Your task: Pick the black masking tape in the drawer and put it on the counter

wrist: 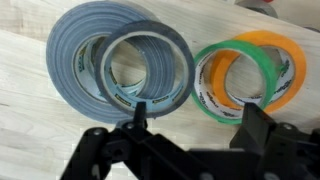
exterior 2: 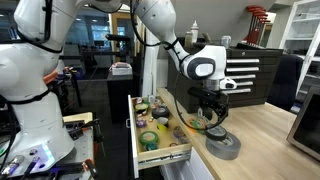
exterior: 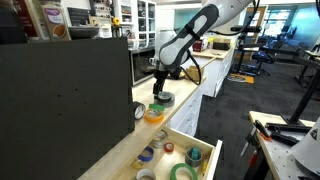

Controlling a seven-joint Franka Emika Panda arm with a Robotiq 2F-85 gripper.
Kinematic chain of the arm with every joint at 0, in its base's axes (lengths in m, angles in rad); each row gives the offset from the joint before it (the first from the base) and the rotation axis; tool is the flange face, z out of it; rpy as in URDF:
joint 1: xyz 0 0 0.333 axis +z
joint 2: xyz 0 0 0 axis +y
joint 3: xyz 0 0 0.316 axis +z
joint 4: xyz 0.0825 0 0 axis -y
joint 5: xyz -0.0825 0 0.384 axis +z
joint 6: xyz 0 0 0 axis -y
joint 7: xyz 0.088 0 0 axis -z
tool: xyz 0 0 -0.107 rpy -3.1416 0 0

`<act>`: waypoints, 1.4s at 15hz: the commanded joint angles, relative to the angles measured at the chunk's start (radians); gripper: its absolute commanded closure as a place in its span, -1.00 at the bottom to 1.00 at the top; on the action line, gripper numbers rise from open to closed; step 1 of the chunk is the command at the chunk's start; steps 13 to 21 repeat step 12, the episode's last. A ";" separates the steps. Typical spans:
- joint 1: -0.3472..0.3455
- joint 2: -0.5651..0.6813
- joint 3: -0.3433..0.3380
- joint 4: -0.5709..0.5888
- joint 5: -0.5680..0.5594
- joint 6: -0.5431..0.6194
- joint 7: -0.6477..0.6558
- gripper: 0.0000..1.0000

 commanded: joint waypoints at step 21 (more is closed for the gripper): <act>0.049 -0.157 -0.016 -0.100 0.004 -0.239 0.190 -1.00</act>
